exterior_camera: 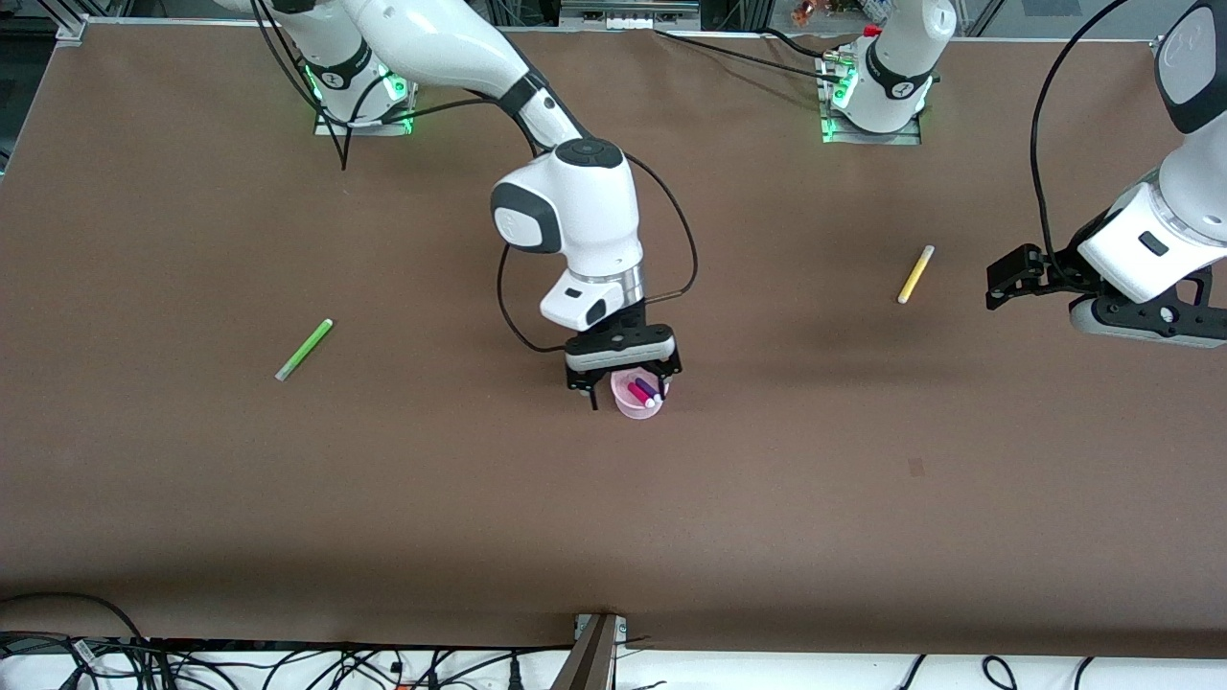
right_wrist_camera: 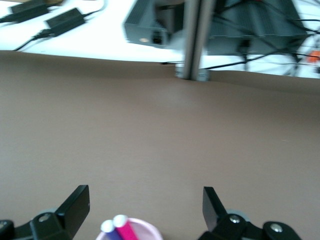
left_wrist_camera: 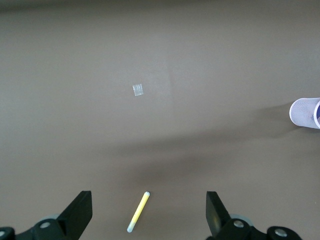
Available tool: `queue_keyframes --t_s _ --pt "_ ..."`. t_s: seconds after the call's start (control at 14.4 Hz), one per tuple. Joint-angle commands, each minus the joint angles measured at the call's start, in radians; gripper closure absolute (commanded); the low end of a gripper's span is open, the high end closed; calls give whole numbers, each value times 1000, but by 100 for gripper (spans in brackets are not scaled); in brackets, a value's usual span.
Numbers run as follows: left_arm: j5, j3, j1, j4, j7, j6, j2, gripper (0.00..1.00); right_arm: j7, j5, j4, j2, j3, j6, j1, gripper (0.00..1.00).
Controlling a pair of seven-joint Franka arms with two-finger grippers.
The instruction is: Organize pens into pink holder with both arms
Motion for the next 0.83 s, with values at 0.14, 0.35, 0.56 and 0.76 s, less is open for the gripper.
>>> queue_keyframes --t_s 0.14,0.35,0.56,0.76 --pt "22 8 -12 19 -12 -17 0 0 -247 373 -23 -168 -14 -308 -68 0" --pt "21 7 -12 19 -10 -17 0 0 -419 494 -39 -292 -31 -575 -165 0" --pt "21 8 -14 21 -12 -17 0 0 -554 510 -157 -470 -34 -763 -258 0" --pt "21 8 -17 21 -12 -17 0 0 -721 501 -370 -671 -28 -774 -392 0"
